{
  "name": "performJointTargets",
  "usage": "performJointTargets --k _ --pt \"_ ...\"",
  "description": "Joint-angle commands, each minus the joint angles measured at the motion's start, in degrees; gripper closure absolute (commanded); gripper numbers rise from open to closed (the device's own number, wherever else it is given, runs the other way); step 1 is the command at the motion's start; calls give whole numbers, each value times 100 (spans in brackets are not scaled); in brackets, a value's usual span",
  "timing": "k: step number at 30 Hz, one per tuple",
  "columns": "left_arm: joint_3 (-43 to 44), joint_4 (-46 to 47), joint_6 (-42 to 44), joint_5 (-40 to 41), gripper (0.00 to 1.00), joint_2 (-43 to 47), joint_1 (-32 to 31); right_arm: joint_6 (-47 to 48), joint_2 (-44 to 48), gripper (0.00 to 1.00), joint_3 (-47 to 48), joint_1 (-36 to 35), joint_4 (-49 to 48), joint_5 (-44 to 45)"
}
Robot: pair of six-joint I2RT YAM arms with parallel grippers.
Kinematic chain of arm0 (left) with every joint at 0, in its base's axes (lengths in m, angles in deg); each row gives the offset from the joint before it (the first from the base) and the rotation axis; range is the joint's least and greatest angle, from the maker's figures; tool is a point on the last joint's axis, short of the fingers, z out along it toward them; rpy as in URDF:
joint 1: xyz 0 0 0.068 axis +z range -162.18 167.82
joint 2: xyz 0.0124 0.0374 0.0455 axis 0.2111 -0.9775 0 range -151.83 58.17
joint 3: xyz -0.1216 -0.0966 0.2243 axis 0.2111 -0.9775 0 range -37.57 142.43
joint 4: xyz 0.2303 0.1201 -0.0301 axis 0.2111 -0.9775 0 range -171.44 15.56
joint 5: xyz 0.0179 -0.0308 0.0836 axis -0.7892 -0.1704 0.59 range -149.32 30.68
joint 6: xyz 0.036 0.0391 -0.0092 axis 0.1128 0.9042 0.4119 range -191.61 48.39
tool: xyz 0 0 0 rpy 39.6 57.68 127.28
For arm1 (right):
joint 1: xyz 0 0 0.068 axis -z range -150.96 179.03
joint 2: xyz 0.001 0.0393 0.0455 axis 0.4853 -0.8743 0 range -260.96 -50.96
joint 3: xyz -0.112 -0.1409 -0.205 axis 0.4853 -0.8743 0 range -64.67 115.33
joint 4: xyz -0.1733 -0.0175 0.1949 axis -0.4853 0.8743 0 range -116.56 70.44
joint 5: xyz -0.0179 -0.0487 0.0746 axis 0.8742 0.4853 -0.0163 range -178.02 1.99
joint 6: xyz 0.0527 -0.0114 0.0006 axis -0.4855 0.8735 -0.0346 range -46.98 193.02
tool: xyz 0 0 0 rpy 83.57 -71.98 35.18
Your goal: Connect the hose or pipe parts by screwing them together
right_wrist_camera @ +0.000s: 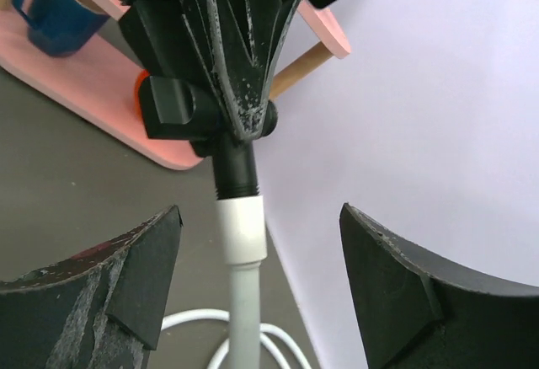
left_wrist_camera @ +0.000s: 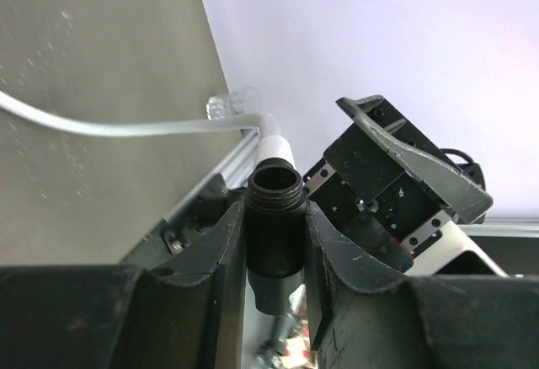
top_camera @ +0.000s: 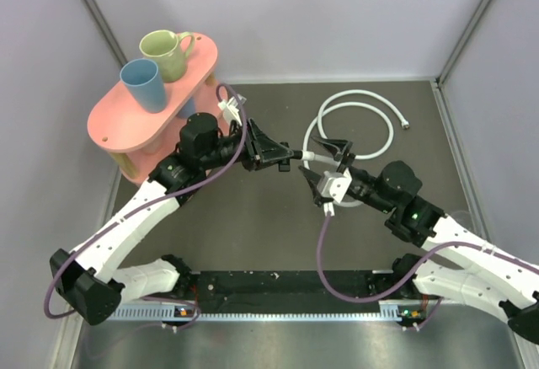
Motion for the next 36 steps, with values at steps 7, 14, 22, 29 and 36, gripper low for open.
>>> performJointTargets --k 7,14,22,29,36 --pt "-198 1154 -1523 -515 100 198 24 846 -383 36 148 -354 -444 809" --pt "-268 1365 -1350 -542 100 312 24 847 -454 92 279 -433 -251 810" --pt "-189 1244 1863 -891 100 110 -476 -49 -674 100 991 -320 575 169" --pt "-558 761 5634 -1210 100 118 -931 -1078 -840 100 1589 559 1207 -2001" --pt "-936 708 8539 -1528 100 268 -1118 -1790 -1131 100 1458 1008 1507 -3409"
